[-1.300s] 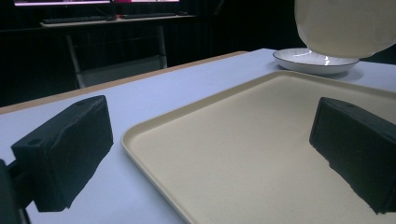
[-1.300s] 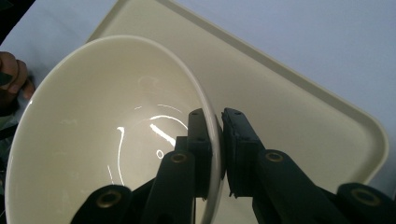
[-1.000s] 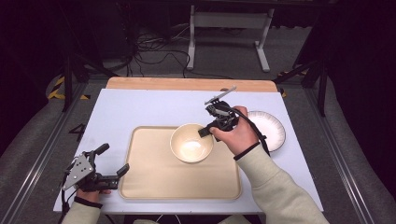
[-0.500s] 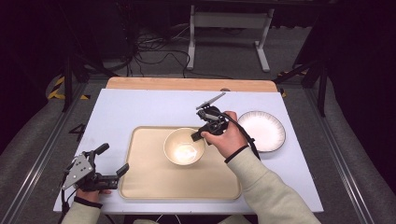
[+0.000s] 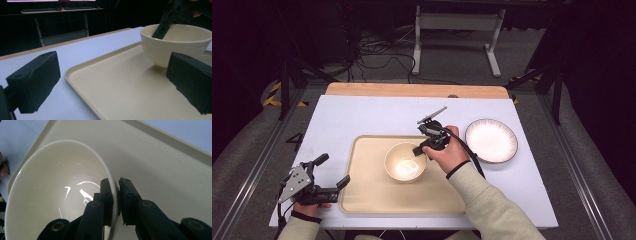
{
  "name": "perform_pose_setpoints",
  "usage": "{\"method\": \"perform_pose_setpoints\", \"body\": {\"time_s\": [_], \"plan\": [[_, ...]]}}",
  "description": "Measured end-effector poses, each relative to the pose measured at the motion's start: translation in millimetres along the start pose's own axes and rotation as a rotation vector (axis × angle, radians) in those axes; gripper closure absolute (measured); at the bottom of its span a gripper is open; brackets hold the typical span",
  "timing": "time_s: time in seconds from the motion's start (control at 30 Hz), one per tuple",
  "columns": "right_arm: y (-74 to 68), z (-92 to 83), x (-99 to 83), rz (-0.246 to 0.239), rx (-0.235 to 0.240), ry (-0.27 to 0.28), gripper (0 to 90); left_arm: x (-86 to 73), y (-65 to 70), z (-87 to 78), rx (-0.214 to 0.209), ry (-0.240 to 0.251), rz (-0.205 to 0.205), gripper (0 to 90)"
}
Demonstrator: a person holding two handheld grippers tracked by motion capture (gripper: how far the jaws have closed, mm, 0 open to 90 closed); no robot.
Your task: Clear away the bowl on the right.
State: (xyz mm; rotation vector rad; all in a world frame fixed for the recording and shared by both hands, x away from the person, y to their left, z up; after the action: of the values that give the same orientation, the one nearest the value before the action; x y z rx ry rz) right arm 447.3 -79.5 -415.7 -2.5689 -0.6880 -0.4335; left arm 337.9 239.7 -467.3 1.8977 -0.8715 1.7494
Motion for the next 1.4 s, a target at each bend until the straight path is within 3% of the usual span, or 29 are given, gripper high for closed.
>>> {"method": "perform_pose_setpoints", "body": {"time_s": [0.6,1.13,1.27,1.4], "plan": [[10.3,22.4,-5.0,0.027,0.011,-0.020,81.4,-0.2,0.3,0.2,-0.001,0.002,0.004,0.2],[11.4,24.9,-7.6,-0.025,-0.019,-0.028,79.5,-0.3,0.7,0.3,0.002,0.001,0.005,0.2],[11.4,21.9,-7.8,-0.038,-0.034,-0.015,76.5,-0.3,0.7,0.4,0.002,0.001,0.005,0.2],[8.6,16.0,-7.9,-0.051,-0.017,0.009,69.6,-0.3,0.6,0.4,0.003,0.000,0.005,0.2]]}}
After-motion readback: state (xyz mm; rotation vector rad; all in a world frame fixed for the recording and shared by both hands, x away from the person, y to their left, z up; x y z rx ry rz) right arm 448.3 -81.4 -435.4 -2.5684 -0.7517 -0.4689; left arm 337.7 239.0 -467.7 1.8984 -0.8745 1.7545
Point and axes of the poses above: each handheld gripper's, and its own axes: z roughly forward along the jaws, x roughly out of its top, y roughly to its right, the point moved 4 cm from there along z, roughly forward along the jaws, and after that the axes turned 5 degrees about z, right-handed, at the moved point
